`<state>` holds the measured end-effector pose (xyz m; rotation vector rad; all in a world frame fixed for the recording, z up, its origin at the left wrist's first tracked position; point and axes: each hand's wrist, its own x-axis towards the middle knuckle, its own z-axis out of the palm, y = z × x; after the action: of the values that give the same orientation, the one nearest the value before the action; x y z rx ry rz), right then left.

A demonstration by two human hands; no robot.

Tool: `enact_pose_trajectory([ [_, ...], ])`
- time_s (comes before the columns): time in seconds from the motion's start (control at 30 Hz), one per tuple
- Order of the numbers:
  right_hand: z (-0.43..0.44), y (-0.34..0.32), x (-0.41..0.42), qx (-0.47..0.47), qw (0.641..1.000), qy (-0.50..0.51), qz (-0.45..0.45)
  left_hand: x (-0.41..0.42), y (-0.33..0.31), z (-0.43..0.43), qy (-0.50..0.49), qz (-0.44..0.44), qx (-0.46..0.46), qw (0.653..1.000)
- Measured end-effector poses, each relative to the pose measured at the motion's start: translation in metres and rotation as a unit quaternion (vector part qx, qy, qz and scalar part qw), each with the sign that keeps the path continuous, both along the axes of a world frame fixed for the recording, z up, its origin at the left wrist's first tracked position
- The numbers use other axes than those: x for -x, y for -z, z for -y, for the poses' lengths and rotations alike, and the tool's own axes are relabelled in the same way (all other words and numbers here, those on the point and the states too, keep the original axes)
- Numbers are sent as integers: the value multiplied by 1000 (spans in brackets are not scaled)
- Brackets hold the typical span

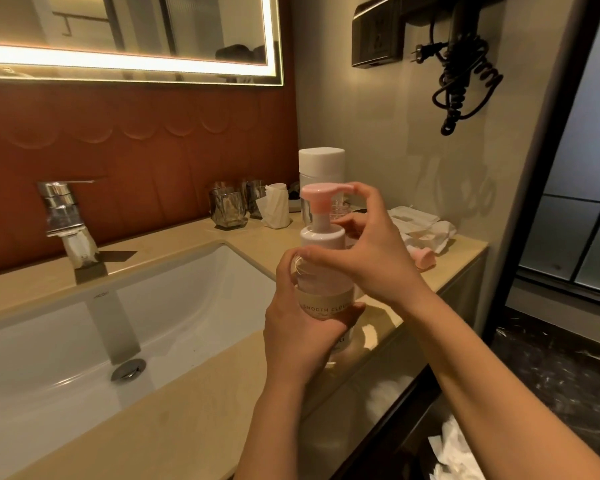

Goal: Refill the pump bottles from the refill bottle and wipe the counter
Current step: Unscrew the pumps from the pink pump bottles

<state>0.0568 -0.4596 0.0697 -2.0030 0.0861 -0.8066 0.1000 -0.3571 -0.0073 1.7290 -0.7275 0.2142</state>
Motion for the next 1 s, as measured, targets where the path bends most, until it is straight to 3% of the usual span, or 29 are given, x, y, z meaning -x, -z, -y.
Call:
enact_pose_trajectory([
  [0.2,2,-4,0,-37,996,-80,-32,-2,0,2,7,-4,-2,1000],
  [0.47,-22,9,-8,42,996,68,49,0,-1,1,-2,-36,0,999],
  [1.0,-4,-27,-1,5,994,19,110,0,1,0,6,2,11,1000],
])
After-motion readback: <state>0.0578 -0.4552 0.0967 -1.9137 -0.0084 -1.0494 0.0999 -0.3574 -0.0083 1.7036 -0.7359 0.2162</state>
